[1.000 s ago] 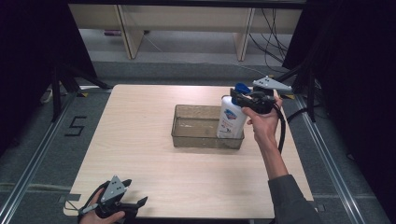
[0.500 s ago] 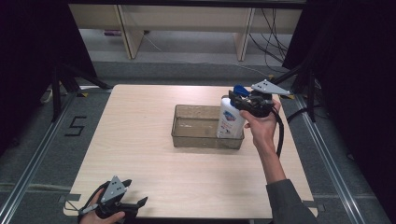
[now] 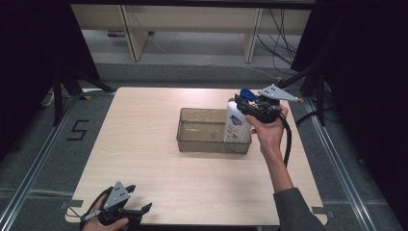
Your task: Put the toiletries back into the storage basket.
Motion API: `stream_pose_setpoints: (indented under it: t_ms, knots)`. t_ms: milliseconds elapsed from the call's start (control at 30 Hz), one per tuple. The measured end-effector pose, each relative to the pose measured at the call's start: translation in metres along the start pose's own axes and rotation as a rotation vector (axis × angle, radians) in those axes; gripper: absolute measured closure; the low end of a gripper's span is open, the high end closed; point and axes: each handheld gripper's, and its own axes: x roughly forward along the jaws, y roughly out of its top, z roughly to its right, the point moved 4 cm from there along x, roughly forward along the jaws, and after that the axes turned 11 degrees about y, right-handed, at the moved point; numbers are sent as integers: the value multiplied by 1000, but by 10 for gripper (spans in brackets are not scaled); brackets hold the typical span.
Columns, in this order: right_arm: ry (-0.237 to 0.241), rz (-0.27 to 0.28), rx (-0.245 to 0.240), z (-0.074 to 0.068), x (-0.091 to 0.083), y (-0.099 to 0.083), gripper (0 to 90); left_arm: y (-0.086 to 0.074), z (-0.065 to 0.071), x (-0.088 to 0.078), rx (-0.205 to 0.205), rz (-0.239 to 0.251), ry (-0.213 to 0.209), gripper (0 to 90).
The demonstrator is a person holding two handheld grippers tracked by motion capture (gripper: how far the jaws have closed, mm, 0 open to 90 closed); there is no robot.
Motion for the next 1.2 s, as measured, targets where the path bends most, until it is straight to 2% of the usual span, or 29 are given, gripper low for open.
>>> stream_pose_setpoints:
  t_ms: [33, 100, 133, 167, 200, 233, 267, 300, 333, 533, 633, 700, 800, 833, 867, 900, 967, 1100, 1200]
  knots:
    - [29, 27, 7, -1, 2, -1, 454, -1, -2, 0, 25, -15, 3, 148]
    - [20, 18, 5, -3, 3, -1, 468, 0, -1, 0, 13, -7, 1, 148]
    - [14, 10, -23, -5, 5, -1, 461, 0, 0, 0, 2, 0, 0, 148]
    - [12, 9, -19, -6, 5, -1, 458, 0, -2, -1, 23, -12, 0, 148]
    - [12, 9, -19, -6, 5, -1, 458, 0, -2, -1, 23, -12, 0, 148]
    - [2, 9, -29, -5, 5, 0, 462, 0, 0, 0, 2, 1, 1, 148]
    - [10, 13, -8, -4, 4, -1, 474, 0, 0, 0, 2, 2, 0, 148]
    - [10, 13, -8, -4, 4, -1, 474, 0, 0, 0, 2, 2, 0, 148]
    - [1, 16, -19, -3, 3, -1, 475, 0, -1, -1, 22, -6, 5, 148]
    - [-14, 5, -20, -7, 4, -2, 454, 0, -2, -1, 26, -10, 4, 148]
    - [-25, 18, -9, -9, 4, -2, 446, 0, -2, -1, 26, -11, 4, 148]
    - [-24, 19, -23, -7, 3, -2, 448, 0, -2, -1, 26, -10, 4, 148]
    - [-19, 20, -6, -8, 3, -3, 421, 0, -2, -1, 27, -11, 4, 148]
    - [-48, 0, -10, -6, 3, -4, 397, 0, -1, -1, 25, -6, 2, 148]
    - [-50, -5, 12, -3, 4, -9, 410, 0, -2, 0, 29, -6, 16, 148]
    - [-50, -5, 12, -3, 4, -9, 410, 0, -2, 0, 29, -6, 16, 148]
    - [-27, -1, 44, -1, 2, -16, 417, 0, -1, -1, 16, -8, -2, 148]
    - [-27, 2, 43, 2, -3, -20, 407, 0, -1, -1, 28, -12, -4, 148]
    - [-30, 5, 43, 2, -7, -22, 400, 0, -1, 0, 17, -8, -2, 148]
